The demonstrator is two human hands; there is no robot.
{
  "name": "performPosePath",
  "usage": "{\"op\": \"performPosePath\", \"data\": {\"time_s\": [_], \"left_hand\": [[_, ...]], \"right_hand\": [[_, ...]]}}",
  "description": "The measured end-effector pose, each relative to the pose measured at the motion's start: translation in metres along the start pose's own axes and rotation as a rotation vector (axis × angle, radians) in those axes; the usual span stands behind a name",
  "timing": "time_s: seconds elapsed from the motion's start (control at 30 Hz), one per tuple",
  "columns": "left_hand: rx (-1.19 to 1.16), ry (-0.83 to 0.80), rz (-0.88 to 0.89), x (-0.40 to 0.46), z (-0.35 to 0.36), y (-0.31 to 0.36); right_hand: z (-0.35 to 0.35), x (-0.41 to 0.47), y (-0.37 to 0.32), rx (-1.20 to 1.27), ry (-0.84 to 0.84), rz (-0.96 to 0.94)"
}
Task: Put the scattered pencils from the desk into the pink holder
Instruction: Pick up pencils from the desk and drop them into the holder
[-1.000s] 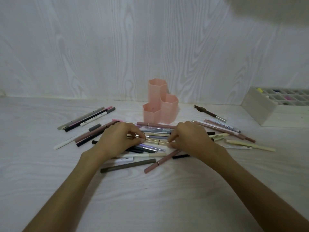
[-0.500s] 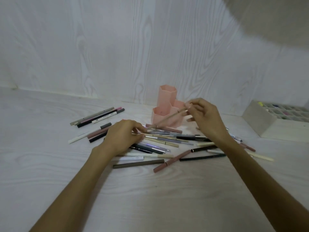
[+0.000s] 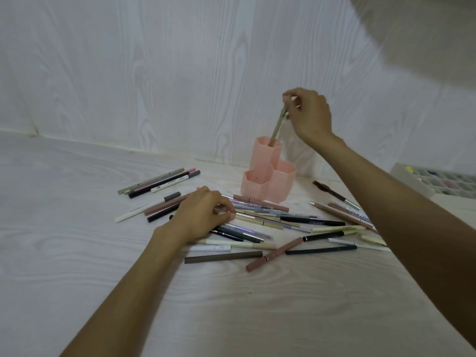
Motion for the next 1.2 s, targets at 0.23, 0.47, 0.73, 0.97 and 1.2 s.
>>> {"op": "performPosePath", "data": {"time_s": [0.23,0.47,0.73,0.97,1.2], "left_hand": [[0.015,0.024,0.055,0.002,0.000,0.004],[-0.019,0.054,0.102,0.001,-0.006,0.008],[-0.436,0.010,0.037,0.000,-0.029,0.007],[-1.218,0.444,-0.368,0.013,-0.040,0.009],[-1.719,0.349,-0.362,0.073,-0.060,0.053]], "right_hand": [[0.037,-0.022,0.015,-0.115,-0.052,0.008],[0.031,-0.036,0.031,-0.021,-0.149,0.036],[-0.009,-0.148,0.086,0.082,-0.014,0.109],[-0.003,-0.169,0.092,0.042,-0.246,0.000],[0.008,-0.179,0.101,0.051,-0.453,0.037]]}}
Point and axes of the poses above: each hand's wrist, its own x-axis towards the middle knuckle, its own z-axis out of the palm, y = z × x, the point moved 6 cm from there along x, towards the middle knuckle, and after that the axes turned 3 degrees about z, right-handed, at the moved point
